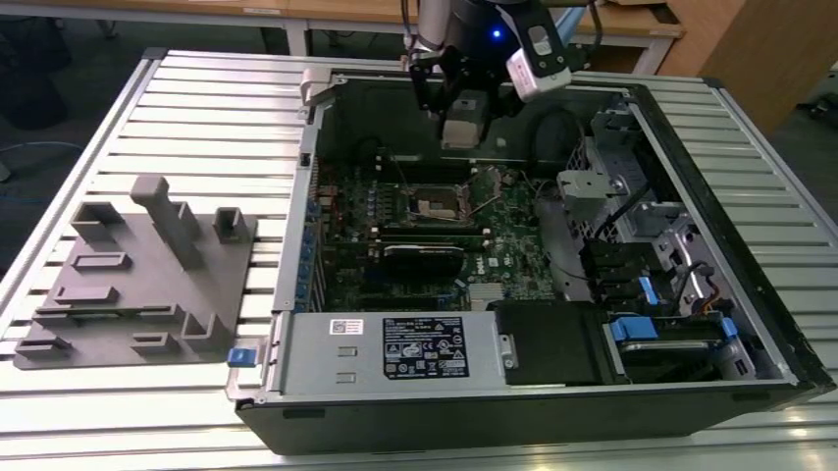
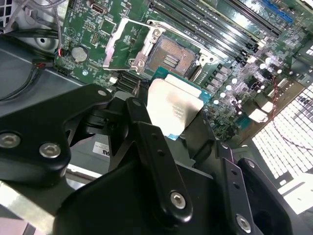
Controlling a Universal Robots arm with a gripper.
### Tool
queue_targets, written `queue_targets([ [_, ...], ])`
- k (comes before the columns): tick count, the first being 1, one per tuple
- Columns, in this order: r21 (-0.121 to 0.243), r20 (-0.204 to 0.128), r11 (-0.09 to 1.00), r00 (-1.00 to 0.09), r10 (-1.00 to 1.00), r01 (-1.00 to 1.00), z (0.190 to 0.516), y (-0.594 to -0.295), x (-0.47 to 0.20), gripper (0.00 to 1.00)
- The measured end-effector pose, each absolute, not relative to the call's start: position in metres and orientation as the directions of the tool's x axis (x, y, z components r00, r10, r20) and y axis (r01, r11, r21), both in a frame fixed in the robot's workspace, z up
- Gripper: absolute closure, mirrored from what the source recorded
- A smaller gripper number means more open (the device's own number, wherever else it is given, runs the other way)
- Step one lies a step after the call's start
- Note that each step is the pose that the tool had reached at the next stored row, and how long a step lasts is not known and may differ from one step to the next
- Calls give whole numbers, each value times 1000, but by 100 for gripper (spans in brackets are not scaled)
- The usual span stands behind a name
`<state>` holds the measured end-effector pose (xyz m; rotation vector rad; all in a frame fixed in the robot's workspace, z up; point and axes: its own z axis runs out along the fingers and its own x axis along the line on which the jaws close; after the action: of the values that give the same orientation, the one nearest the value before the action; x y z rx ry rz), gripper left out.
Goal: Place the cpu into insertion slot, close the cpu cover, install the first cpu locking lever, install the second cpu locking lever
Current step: 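Place the cpu into insertion slot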
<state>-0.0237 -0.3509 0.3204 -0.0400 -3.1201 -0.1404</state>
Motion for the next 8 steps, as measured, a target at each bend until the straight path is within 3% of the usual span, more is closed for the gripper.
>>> queue_targets([
  [8,89,19,996,-1000,25,26,315,-351,-24,46],
])
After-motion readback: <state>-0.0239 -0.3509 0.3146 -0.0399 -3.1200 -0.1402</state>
